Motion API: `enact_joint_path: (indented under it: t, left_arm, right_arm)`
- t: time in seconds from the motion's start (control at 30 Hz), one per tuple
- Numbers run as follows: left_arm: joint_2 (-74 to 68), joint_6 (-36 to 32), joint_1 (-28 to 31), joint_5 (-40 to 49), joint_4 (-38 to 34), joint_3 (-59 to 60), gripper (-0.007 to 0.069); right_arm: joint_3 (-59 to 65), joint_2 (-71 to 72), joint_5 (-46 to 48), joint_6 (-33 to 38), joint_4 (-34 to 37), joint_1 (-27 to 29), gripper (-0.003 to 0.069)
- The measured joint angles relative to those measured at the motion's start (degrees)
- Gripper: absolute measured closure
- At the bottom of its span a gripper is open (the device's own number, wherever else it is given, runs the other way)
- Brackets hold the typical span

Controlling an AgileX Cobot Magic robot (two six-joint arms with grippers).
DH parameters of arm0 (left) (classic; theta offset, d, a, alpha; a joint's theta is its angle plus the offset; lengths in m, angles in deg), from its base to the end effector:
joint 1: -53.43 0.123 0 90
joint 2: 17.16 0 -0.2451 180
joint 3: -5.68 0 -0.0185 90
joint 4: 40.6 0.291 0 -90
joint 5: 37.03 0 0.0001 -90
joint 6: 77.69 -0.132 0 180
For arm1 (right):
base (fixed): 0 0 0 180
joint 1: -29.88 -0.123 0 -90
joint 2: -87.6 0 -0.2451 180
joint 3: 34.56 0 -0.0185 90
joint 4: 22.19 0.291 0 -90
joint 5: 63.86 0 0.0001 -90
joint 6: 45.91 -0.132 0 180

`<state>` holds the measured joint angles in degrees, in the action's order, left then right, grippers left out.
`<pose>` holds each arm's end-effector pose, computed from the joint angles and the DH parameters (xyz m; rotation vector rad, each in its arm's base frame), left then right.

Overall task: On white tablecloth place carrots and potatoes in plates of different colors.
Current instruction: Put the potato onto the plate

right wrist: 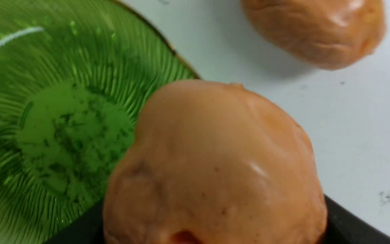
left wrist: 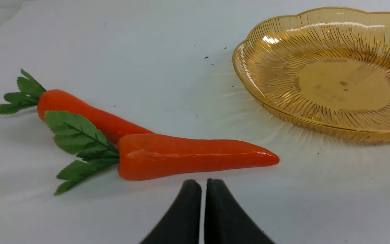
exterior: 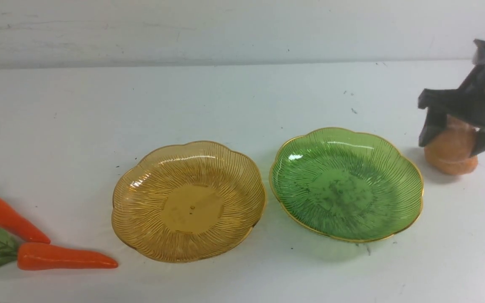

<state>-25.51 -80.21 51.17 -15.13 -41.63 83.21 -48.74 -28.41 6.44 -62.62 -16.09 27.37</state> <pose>0.1719 -0.0077 0.1576 0.0674 1.8799 -0.0146 0.4132 0.0313 0.1716 0.4164 2.9888 0.1876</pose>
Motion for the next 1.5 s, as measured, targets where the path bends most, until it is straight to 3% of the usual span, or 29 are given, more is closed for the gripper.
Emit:
enact_joint_path:
  t: [0.13, 0.2, 0.3, 0.5, 0.6, 0.8, 1.0, 1.03, 1.13, 1.2, 1.3, 1.5]
  left_arm:
    - [0.0, 0.0, 0.0, 0.0, 0.0, 0.0, 0.0617]
    - [0.0, 0.0, 0.0, 0.0, 0.0, 0.0, 0.0617]
    - [0.0, 0.0, 0.0, 0.0, 0.0, 0.0, 0.0617]
    - [0.0, 0.0, 0.0, 0.0, 0.0, 0.0, 0.0617]
    - [0.0, 0.0, 0.0, 0.0, 0.0, 0.0, 0.0617]
    - [0.0, 0.0, 0.0, 0.0, 0.0, 0.0, 0.0617]
    - [0.0, 0.0, 0.0, 0.0, 0.0, 0.0, 0.0617]
    - [0.0, 0.0, 0.0, 0.0, 0.0, 0.0, 0.0617]
    - [0.0, 0.0, 0.0, 0.0, 0.0, 0.0, 0.0617]
    - [0.0, 0.0, 0.0, 0.0, 0.0, 0.0, 0.0617]
    - [0.0, 0.0, 0.0, 0.0, 0.0, 0.0, 0.0617]
    - [0.0, 0.0, 0.0, 0.0, 0.0, 0.0, 0.0617]
  right_arm:
    - [0.0, -2.1, -1.8, 2.8, -3.6, -7.7, 0.011]
    - [0.0, -2.5, -2.5, 3.0, -4.7, -9.0, 0.011]
    - [0.0, -5.9, -5.4, 3.4, -10.5, -14.2, 0.011]
    - [0.0, -9.6, -6.4, 3.6, -13.7, -16.5, 0.0069]
    - [0.0, -10.8, -6.1, 3.8, -14.1, -16.6, -0.0021]
    - [-4.4, -10.8, -1.0, 6.6, -19.6, -16.6, -0.0006]
    - [-10.4, -10.8, -0.4, 11.3, -23.9, -14.0, 0.0148]
    - [-12.1, -10.8, -0.4, 12.3, -24.2, -12.8, 0.0207]
    - [-14.4, -10.8, -0.2, 14.8, -22.5, -6.2, 0.0498]
    - [-14.5, -11.0, 0.0, 15.1, -21.0, -3.7, 0.0594]
    - [-14.6, -11.9, 0.2, 15.7, -18.0, 0.5, 0.0649]
    - [-14.7, -15.8, 0.3, 21.9, -6.8, 5.2, 0.0617]
